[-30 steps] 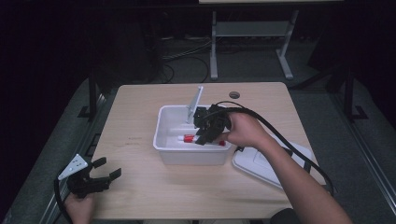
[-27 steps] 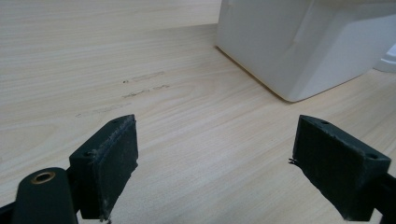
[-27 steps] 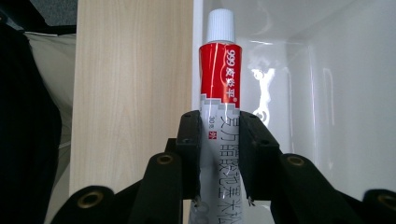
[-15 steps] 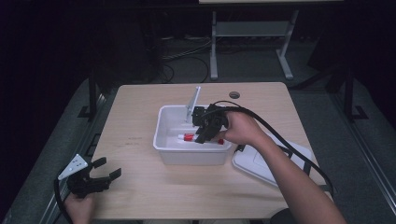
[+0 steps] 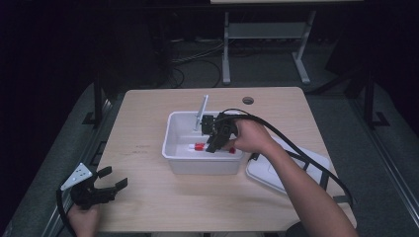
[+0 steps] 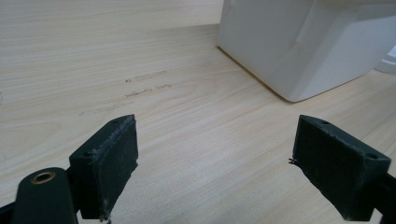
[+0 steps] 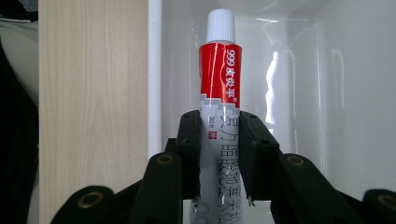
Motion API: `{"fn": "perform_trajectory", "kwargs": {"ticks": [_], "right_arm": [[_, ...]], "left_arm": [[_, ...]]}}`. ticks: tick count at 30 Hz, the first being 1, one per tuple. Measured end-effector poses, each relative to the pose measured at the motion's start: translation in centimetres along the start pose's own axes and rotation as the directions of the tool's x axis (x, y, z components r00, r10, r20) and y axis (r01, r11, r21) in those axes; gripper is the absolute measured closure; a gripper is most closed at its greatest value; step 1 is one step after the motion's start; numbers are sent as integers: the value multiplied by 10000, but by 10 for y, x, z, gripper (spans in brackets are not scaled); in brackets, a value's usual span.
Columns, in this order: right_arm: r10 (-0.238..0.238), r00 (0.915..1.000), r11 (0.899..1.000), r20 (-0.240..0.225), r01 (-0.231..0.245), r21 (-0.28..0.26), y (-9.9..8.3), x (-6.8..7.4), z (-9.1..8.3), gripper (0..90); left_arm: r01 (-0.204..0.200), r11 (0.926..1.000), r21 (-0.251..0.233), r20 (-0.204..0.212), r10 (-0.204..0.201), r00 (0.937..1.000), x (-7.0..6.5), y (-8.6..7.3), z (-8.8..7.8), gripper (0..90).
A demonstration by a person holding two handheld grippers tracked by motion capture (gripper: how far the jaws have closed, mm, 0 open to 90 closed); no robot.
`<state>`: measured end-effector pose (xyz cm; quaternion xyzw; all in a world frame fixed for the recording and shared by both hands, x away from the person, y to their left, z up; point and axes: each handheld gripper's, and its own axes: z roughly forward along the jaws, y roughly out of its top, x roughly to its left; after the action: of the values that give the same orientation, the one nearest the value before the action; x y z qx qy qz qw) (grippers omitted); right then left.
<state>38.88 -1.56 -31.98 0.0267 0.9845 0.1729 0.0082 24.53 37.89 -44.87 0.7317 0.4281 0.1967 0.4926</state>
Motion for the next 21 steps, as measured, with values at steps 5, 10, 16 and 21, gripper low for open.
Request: {"fn": "perform_trajectory", "kwargs": {"ticks": [5,10,16,21], "right_arm": [[203,9998,9998,-80,-203,-12,-4,-3,5,712],[327,9993,9994,-162,-326,98,-10,-6,13,712],[418,9988,9990,-264,-414,170,-12,-8,21,712],[564,9977,9983,-371,-557,195,-13,-9,26,712]], "left_arm": [[-3,10000,7,-7,3,10000,0,0,0,134],[-6,10000,33,11,6,10000,0,0,1,134],[7,10000,24,15,-7,10000,0,0,1,134],[19,10000,25,20,-19,10000,0,0,1,134]]}}
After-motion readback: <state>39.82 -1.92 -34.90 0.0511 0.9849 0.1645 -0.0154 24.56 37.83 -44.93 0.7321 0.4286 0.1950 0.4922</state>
